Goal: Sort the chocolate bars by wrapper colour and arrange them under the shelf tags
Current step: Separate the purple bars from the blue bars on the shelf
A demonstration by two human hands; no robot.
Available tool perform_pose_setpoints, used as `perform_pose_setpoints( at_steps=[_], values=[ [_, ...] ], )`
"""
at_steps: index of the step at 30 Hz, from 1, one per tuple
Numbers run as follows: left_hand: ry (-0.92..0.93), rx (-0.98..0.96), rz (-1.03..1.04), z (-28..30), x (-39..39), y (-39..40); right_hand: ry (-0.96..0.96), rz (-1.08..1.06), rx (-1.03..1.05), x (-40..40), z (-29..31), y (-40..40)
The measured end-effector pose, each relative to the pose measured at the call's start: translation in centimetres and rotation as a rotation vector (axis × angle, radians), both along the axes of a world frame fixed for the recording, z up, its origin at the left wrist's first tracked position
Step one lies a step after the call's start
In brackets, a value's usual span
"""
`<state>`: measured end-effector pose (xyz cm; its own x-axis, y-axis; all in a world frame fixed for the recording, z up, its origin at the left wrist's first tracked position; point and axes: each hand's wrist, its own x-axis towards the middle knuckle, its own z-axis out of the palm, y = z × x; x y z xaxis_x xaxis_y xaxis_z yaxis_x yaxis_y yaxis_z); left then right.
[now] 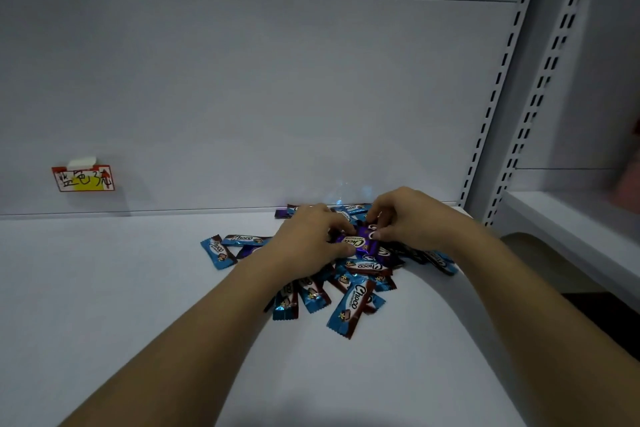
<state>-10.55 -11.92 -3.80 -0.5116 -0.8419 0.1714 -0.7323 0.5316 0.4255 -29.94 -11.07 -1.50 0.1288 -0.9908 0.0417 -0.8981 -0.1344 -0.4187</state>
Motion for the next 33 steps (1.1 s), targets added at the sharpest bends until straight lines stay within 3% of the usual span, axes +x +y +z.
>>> perform_pose_setpoints(
  at_steps=[2,5,10,13,16,18,24,33],
  values=[
    [0.033,-0.011,0.025,0.1,0.2,0.0,-0.013,0.005,-0.005,0.1,-0.1,0.1],
    [0.256,0.028,0.084,0.4,0.9,-0.1,-0.088,0.011,-0.027,0.1,-0.1,0.2],
    [0.622,0.115,0.237,1.0,1.6,-0.8,-0.462,-0.065,-0.109,0.1,0.5,0.6],
    [0.641,0.216,0.236,0.5,0.9,-1.1,-0.703,-0.167,-0.194,-0.2,1.1,0.6],
    [0.528,0.225,0.173,-0.4,0.1,-1.4,-0.837,-0.218,-0.156,-0.6,1.4,0.6],
    [0.466,0.186,0.151,-0.7,-0.1,-1.7,-0.819,-0.223,-0.060,-0.6,1.5,0.7],
    [0.294,0.093,0.093,-1.2,0.0,-2.0,-0.501,-0.194,0.141,-0.2,1.5,1.2],
    [0.158,0.148,0.013,-0.5,1.0,-2.1,-0.258,-0.165,0.277,0.2,1.3,1.3]
  ],
)
